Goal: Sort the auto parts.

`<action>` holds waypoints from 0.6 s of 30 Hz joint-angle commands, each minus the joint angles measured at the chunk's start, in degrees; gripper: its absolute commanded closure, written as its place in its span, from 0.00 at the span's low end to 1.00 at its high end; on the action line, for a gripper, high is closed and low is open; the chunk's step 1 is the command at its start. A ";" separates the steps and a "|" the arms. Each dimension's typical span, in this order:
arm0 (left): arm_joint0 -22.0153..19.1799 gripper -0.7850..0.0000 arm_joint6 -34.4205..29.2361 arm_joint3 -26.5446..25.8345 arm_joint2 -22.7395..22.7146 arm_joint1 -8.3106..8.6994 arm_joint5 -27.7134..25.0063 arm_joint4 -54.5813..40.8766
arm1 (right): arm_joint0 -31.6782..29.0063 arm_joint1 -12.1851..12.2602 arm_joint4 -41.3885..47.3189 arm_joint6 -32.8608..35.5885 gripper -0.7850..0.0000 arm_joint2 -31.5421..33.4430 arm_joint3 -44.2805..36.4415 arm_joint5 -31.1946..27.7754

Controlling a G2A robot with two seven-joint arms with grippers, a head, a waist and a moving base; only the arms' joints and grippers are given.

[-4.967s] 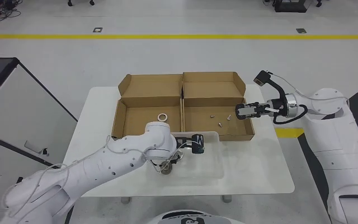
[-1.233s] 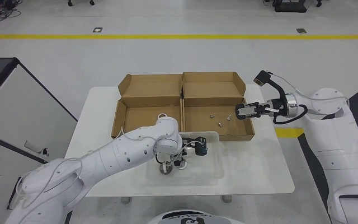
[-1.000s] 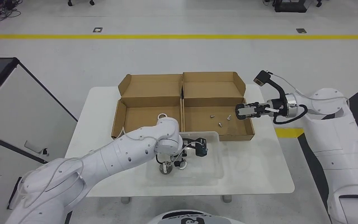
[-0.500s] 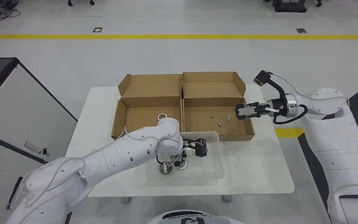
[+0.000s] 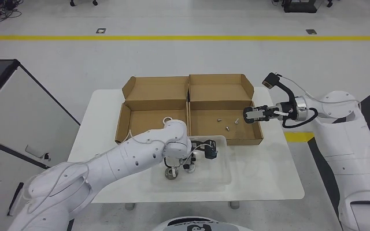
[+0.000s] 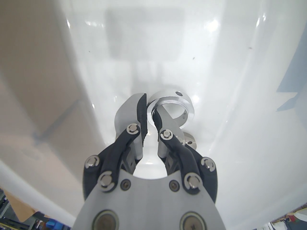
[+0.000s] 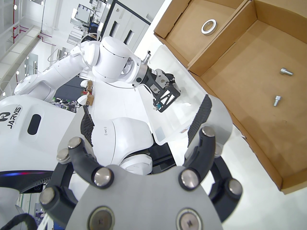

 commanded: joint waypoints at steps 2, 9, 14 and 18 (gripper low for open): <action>-0.04 1.00 -1.38 -2.49 -1.66 0.92 0.21 -1.29 | 0.00 0.00 0.00 0.00 0.00 0.00 0.00 0.00; 0.97 1.00 -2.12 -10.81 -6.82 4.78 0.31 -4.78 | 0.00 0.00 0.00 0.00 0.00 0.00 0.00 0.00; 3.73 1.00 -0.07 -17.31 -13.71 9.00 -1.74 -7.87 | 0.00 0.00 0.00 0.00 0.00 0.00 0.00 0.00; 7.01 1.00 2.84 -20.23 -20.08 12.02 -4.64 -10.80 | 0.00 0.00 0.00 0.00 0.00 0.00 0.00 0.00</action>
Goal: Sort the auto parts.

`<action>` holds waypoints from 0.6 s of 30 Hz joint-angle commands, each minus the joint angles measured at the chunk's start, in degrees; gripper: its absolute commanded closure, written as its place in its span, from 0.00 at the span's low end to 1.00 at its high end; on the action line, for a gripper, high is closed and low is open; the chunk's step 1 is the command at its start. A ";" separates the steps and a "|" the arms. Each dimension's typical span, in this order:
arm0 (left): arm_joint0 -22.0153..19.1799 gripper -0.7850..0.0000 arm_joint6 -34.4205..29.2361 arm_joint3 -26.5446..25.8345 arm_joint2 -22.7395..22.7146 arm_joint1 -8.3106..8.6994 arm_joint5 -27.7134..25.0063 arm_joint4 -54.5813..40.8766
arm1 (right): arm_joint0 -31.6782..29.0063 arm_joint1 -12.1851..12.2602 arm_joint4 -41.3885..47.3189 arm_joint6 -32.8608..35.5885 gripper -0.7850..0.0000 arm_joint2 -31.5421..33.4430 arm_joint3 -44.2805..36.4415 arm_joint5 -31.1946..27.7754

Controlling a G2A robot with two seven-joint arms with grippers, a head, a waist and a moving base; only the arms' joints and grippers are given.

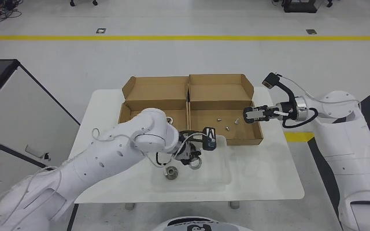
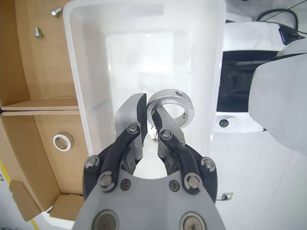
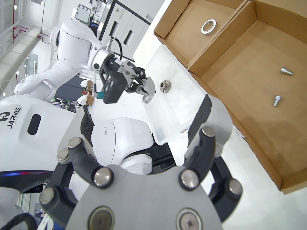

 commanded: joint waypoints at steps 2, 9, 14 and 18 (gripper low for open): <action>2.85 1.00 2.85 -1.30 -5.55 2.27 -2.80 -2.41 | 0.00 0.00 0.00 0.00 0.00 0.00 0.00 0.00; 9.08 1.00 8.86 -3.95 -14.13 6.25 -8.82 -6.86 | 0.00 0.00 0.00 0.00 0.00 0.00 0.00 0.00; 9.08 1.00 8.86 -3.95 -14.13 6.25 -8.82 -6.86 | 0.00 0.00 0.00 0.00 0.00 0.00 0.00 0.00; 9.08 1.00 8.86 -3.95 -14.13 6.25 -8.82 -6.86 | 0.00 0.00 0.00 0.00 0.00 0.00 0.00 0.00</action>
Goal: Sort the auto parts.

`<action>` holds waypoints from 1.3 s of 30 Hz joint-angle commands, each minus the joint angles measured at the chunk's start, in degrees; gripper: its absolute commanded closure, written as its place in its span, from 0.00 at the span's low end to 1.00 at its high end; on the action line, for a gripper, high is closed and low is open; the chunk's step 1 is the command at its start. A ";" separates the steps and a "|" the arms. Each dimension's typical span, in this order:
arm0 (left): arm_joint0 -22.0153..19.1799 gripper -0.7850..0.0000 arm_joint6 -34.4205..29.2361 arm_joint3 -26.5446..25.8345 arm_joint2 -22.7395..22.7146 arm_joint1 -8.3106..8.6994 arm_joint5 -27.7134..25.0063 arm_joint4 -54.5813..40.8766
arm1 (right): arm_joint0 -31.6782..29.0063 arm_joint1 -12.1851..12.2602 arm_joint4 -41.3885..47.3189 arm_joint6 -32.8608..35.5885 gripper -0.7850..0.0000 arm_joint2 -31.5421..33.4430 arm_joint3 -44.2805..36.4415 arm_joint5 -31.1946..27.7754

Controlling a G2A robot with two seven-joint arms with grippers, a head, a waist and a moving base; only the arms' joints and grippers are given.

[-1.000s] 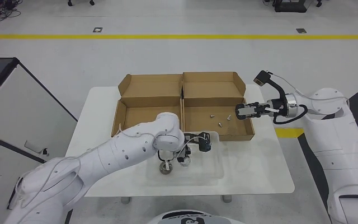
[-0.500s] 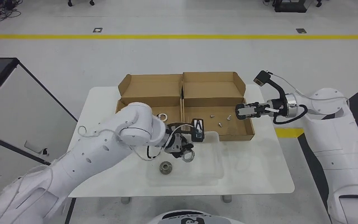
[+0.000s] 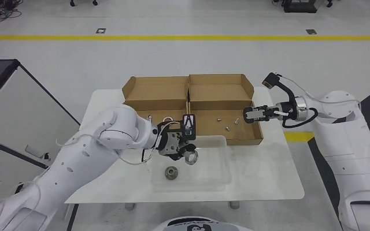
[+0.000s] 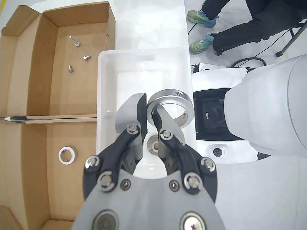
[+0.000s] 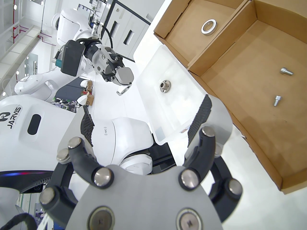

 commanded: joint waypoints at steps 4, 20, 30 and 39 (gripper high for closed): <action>0.80 1.00 3.58 1.15 -0.97 0.01 2.07 1.29 | 0.00 0.00 0.00 0.00 0.00 0.00 0.00 0.00; 2.73 1.00 17.04 11.03 -5.03 0.87 -16.43 -26.13 | 0.00 0.00 0.00 0.00 0.00 0.00 0.00 0.00; 1.05 1.00 21.39 13.61 -7.00 0.77 -16.43 -41.84 | 0.00 0.00 0.00 0.00 0.00 0.00 0.00 0.00; 1.02 1.00 16.43 12.35 -9.58 0.31 -16.43 -58.93 | 0.00 0.00 0.00 0.00 0.00 0.00 0.00 0.00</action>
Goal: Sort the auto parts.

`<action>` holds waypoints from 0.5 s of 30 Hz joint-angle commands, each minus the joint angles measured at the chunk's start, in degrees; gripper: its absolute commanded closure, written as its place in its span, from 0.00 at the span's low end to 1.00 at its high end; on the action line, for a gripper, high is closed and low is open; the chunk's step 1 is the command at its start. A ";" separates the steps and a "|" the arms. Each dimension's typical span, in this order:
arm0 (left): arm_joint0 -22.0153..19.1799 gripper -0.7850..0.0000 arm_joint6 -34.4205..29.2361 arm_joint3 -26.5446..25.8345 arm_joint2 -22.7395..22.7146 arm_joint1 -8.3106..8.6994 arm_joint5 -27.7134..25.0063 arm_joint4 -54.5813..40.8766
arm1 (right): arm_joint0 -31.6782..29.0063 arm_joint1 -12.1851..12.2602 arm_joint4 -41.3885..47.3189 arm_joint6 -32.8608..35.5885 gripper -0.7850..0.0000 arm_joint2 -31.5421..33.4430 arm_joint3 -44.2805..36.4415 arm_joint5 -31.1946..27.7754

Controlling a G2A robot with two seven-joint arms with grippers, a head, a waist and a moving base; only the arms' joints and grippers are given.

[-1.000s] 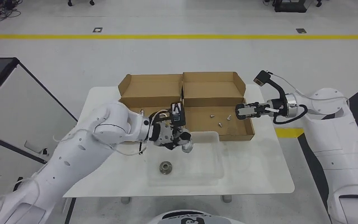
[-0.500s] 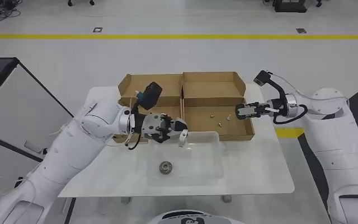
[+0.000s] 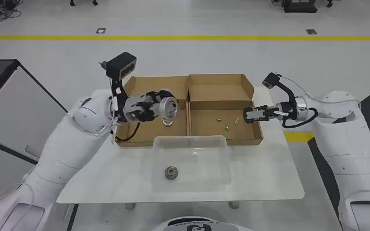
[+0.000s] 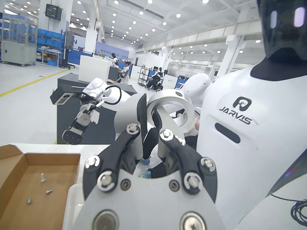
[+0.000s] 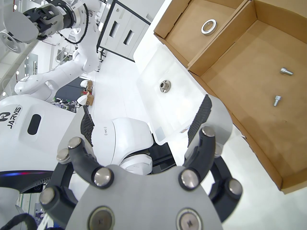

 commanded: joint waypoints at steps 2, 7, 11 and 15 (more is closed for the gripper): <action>0.51 1.00 -1.01 -0.49 -0.73 -0.23 0.00 -6.24 | 0.00 0.00 0.00 0.00 0.00 0.00 0.00 0.00; 0.91 1.00 -1.01 -1.52 -1.17 -0.55 0.00 -12.40 | 0.00 0.00 0.00 0.00 0.00 0.00 0.00 0.00; 0.74 1.00 -1.02 -2.66 -0.98 -0.88 0.00 -17.32 | 0.00 0.00 0.00 0.00 0.00 0.00 0.00 0.00; 0.31 1.00 -1.03 -4.33 -0.75 -1.26 0.00 -21.61 | 0.00 0.00 0.00 0.00 0.00 0.00 0.00 0.00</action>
